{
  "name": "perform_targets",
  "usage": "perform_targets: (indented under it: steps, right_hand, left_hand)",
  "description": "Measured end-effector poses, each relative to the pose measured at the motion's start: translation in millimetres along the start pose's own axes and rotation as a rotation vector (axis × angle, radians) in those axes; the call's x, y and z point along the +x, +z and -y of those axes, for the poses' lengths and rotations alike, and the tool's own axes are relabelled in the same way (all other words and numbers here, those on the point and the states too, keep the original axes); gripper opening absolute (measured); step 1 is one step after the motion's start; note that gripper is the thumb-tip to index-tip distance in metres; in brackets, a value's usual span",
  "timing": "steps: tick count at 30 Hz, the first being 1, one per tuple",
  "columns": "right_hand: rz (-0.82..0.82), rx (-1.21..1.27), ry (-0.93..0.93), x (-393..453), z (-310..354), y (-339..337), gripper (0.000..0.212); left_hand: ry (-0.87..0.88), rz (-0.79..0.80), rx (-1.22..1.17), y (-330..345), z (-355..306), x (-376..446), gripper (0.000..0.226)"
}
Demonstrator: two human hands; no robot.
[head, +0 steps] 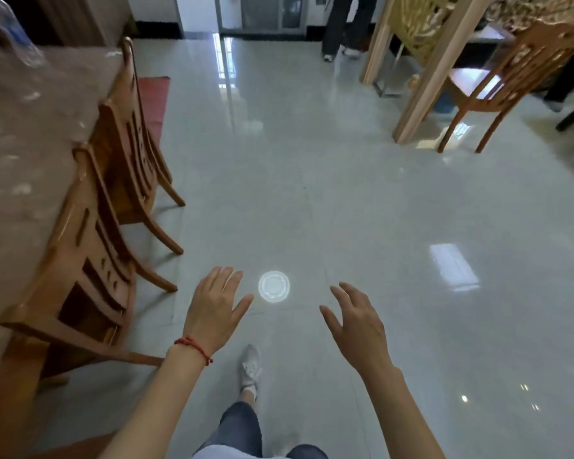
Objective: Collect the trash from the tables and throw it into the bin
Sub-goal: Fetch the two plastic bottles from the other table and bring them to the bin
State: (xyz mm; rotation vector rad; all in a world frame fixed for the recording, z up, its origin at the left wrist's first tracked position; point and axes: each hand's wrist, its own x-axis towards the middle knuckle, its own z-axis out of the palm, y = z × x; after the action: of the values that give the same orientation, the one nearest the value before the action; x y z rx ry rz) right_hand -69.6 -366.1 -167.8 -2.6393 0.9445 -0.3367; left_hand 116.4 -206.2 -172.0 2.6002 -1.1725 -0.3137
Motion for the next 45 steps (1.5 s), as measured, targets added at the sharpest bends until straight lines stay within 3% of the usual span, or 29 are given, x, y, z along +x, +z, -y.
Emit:
perform_targets:
  steps: [13, 20, 24, 35, 40, 45]
  right_hand:
    - [-0.011, 0.022, -0.043, 213.6, 19.6, 35.2, 0.039]
    - [0.022, 0.048, -0.001, 310.9, -1.8, 45.4, 0.041]
    - [0.025, 0.085, 0.018, 377.7, -22.4, 50.7, 0.042]
    - [0.087, 0.096, -0.031, 578.4, -65.4, 38.2, 0.045]
    - [0.112, 0.100, -0.051, 647.1, -68.3, 49.3, 0.044]
    - [0.110, 0.104, -0.050, 726.2, -64.2, 68.4, 0.044]
  left_hand:
    - [-0.052, -0.042, -0.004, -38.2, 56.2, 192.6, 0.081]
    - [-0.060, -0.051, -0.018, -40.7, 60.3, 293.9, 0.071]
    - [-0.066, -0.072, -0.027, -36.9, 54.9, 360.6, 0.053]
    - [-0.124, -0.069, -0.034, -54.5, 25.4, 543.4, 0.076]
    - [-0.132, -0.040, -0.049, -60.5, 33.2, 607.6, 0.091]
    - [-0.135, -0.034, -0.050, -68.6, 55.1, 685.6, 0.090]
